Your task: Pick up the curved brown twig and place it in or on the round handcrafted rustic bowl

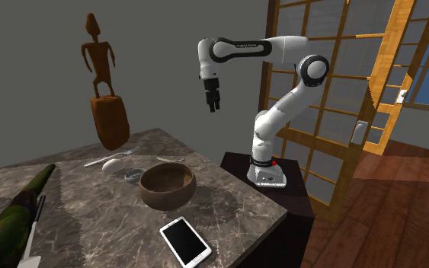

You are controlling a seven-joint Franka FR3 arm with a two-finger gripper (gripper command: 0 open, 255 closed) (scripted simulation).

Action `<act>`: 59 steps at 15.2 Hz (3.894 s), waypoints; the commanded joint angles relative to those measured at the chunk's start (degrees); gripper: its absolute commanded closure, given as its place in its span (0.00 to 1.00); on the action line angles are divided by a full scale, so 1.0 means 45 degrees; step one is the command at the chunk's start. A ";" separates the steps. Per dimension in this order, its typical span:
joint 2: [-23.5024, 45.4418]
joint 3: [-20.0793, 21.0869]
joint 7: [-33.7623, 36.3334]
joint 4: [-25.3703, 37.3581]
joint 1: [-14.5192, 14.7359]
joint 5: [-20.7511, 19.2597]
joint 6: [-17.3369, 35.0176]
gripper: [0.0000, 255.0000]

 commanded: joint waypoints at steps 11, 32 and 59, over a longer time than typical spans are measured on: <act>0.1739 0.3206 0.3689 -0.0135 0.0602 0.1879 0.2905 0.00; 0.8933 0.7983 1.0648 0.2928 0.0391 0.0085 0.8020 0.00; 0.8645 0.7915 1.0583 0.3275 0.0406 0.0221 0.7423 1.00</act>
